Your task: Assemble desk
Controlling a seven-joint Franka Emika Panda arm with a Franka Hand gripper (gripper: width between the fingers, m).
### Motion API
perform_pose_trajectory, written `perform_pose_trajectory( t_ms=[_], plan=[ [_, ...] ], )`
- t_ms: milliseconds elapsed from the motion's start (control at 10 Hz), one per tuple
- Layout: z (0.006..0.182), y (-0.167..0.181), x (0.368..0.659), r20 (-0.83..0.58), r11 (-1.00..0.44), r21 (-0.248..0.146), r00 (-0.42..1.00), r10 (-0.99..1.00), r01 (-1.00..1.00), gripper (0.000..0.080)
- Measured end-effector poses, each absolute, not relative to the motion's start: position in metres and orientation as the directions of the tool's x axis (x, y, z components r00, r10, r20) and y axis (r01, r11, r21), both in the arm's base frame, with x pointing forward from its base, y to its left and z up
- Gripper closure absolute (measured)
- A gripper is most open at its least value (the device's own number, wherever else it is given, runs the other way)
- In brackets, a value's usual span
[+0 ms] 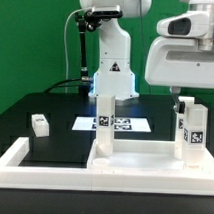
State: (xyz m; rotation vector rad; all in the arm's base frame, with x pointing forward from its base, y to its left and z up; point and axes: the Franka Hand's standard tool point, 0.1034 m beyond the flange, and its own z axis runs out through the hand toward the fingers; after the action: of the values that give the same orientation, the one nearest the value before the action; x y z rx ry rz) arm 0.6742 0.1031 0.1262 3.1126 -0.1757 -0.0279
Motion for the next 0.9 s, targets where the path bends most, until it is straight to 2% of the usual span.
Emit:
perform_pose_trajectory(
  t_ms=[500,600,700,800,900],
  plan=[
    [0.122,0.097,0.662,-0.007,-0.989,0.021,0.990,-0.144,-0.144,0.0150],
    [0.121,0.097,0.662,-0.007,-0.983,0.021,0.983,-0.185,-0.185,0.0278],
    [0.121,0.097,0.662,-0.006,-0.971,0.021,0.971,-0.239,-0.239,0.0278],
    [0.121,0.097,0.661,-0.005,-0.954,0.021,0.954,-0.299,-0.299,0.0413],
    [0.120,0.097,0.661,-0.004,-0.932,0.022,0.932,-0.363,-0.363,0.0413]
  ],
)
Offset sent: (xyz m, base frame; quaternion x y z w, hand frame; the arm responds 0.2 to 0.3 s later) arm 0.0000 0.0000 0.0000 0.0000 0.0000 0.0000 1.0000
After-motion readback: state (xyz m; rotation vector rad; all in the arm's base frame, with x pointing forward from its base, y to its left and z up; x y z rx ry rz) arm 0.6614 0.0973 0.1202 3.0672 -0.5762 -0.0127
